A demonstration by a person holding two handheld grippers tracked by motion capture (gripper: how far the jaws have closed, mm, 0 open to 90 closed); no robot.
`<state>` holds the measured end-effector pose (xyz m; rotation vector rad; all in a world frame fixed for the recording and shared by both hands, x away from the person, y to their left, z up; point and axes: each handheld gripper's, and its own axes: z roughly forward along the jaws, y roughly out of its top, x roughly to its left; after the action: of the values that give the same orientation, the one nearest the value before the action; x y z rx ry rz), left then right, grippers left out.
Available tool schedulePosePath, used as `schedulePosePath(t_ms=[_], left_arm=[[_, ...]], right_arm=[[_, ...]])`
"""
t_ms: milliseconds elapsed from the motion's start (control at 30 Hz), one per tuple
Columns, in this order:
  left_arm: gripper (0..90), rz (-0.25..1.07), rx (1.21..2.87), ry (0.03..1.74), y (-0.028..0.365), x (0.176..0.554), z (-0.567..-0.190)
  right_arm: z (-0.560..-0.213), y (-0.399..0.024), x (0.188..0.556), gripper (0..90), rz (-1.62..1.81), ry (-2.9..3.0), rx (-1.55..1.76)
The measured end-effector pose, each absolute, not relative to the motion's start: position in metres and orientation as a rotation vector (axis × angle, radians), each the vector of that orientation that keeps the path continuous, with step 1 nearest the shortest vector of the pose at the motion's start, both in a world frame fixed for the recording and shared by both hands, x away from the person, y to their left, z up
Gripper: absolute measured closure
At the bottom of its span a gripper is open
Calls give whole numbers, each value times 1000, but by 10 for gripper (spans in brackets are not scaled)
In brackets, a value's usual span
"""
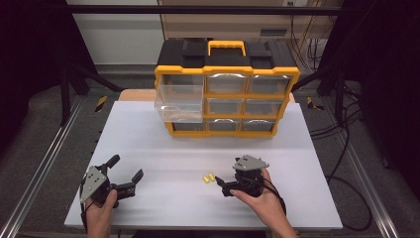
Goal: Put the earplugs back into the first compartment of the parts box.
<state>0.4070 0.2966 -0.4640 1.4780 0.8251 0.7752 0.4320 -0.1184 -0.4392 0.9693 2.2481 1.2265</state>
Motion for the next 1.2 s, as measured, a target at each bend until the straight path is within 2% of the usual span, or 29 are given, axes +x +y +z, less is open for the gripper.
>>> schedulePosePath(t_ms=[667, 900, 1200], left_arm=[[9, 776, 1491, 816, 295, 407, -464], [9, 779, 1497, 812, 294, 407, -464], [10, 781, 1511, 801, 292, 407, -464]], right_arm=[[-440, -92, 445, 203, 1124, 2384, 1063], [-443, -87, 449, 421, 1141, 2422, 1065], [-457, -80, 458, 624, 1086, 2477, 1122]])
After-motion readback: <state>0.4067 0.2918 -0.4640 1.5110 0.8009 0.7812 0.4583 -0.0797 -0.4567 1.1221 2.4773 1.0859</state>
